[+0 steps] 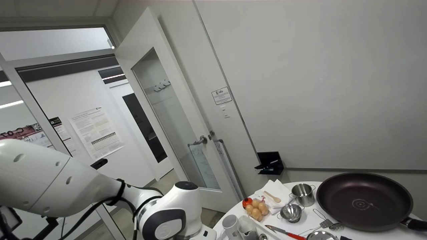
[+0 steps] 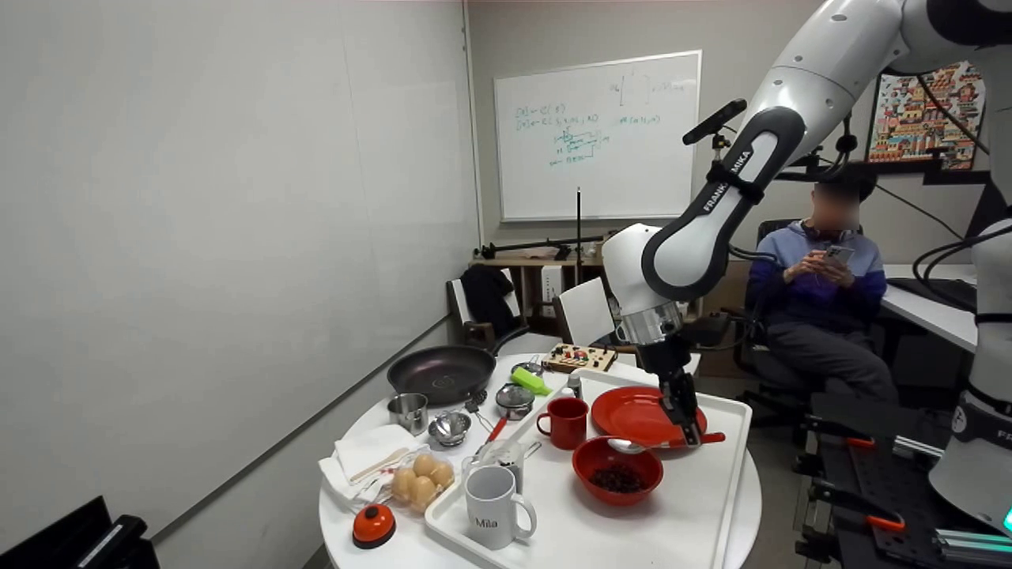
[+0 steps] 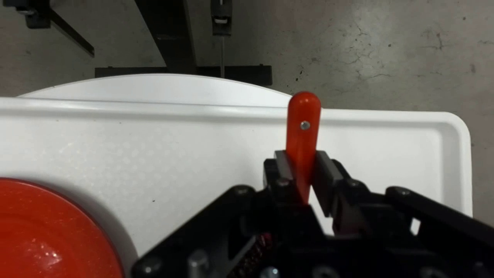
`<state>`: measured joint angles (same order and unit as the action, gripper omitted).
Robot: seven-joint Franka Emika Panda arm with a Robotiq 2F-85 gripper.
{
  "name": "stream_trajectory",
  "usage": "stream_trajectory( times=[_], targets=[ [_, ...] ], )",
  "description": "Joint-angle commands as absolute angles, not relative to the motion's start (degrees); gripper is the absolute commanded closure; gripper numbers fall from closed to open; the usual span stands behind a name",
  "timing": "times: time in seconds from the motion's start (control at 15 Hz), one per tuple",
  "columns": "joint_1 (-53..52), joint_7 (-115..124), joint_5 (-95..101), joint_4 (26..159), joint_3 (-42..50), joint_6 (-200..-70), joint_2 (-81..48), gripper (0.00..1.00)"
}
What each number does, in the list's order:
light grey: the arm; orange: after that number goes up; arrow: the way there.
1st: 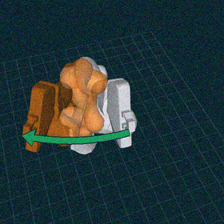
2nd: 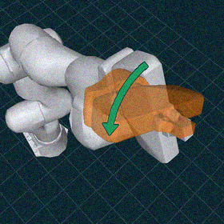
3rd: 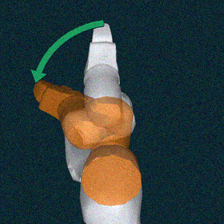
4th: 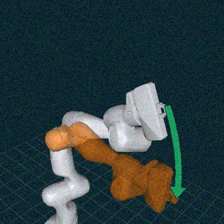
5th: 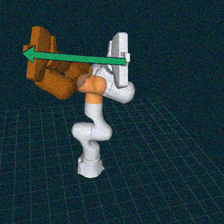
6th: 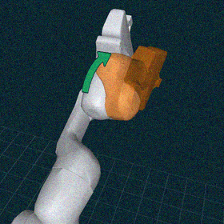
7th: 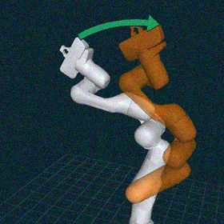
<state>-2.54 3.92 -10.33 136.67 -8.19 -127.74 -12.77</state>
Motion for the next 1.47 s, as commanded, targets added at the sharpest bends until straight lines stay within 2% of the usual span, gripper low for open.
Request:
stream_trajectory(
  times=[0.0, 0.13, 0.47, 1.4],
  targets=[
    [-3.9, 4.1, -7.5, 131.7, -6.7, -123.6, -17.4, 0.93],
    [-4.2, 4.5, -7.1, 129.7, -6.6, -123.3, -19.5, 0.93],
    [-6.6, 8.5, -5.0, 132.8, -6.3, -134.7, -17.4, 0.95],
    [-6.0, 8.9, -4.6, 125.8, -3.6, -122.7, -23.7, 0.95]
  ],
)
